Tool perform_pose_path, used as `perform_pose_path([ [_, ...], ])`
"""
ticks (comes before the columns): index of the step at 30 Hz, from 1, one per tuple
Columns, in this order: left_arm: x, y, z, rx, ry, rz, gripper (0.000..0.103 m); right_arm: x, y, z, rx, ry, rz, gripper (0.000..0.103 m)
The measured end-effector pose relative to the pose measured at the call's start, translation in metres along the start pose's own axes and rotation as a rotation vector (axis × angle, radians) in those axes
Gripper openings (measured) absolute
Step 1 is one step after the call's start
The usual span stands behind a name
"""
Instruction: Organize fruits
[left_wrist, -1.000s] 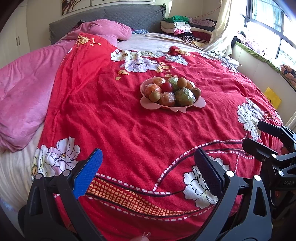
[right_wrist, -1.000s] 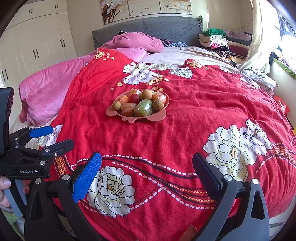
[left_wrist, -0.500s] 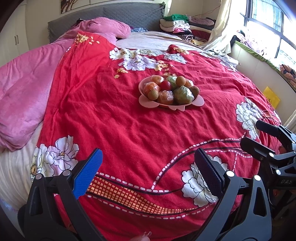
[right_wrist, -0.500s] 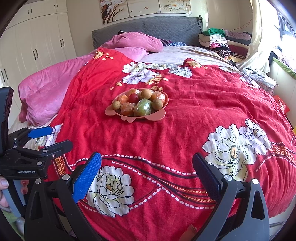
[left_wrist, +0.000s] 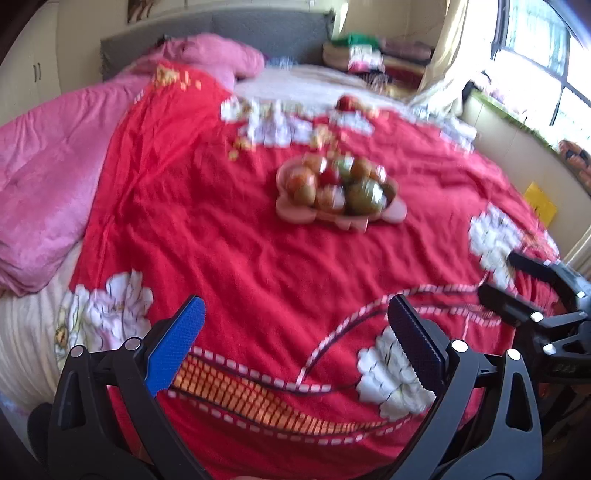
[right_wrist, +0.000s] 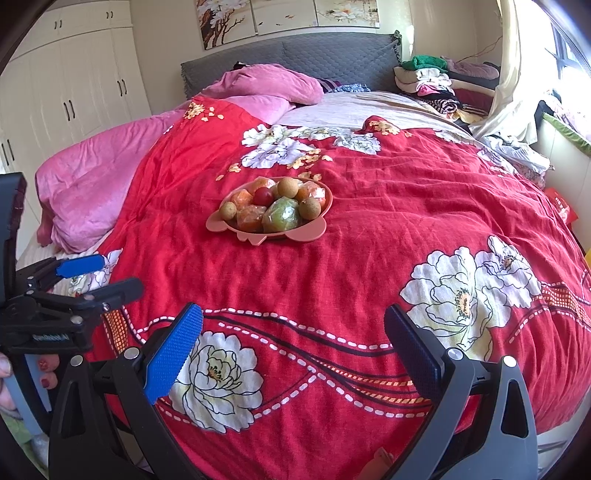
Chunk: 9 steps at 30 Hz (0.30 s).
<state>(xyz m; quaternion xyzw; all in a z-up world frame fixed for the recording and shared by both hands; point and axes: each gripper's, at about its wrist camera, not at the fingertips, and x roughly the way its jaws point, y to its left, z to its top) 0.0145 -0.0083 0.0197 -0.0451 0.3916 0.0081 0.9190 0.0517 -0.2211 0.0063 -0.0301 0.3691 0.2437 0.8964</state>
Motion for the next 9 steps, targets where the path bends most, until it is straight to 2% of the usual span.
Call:
perform_pose_path([
  [2, 0.0, 0.007, 0.008, -0.038, -0.024, -0.024, 0.093, 0.006, -0.009, 0.002, 0.02, 0.008, -0.012, 0.098],
  [3, 0.004, 0.013, 0.011, -0.053, -0.018, -0.008, 0.093, 0.009, -0.013, 0.003, 0.027, 0.011, -0.016, 0.098],
  [6, 0.029, 0.037, 0.023, -0.059, 0.048, 0.091, 0.093, 0.019, -0.04, 0.016, 0.059, 0.005, -0.061, 0.098],
  [9, 0.061, 0.07, 0.04, -0.07, 0.073, 0.189, 0.093, 0.032, -0.08, 0.04, 0.089, -0.008, -0.177, 0.098],
])
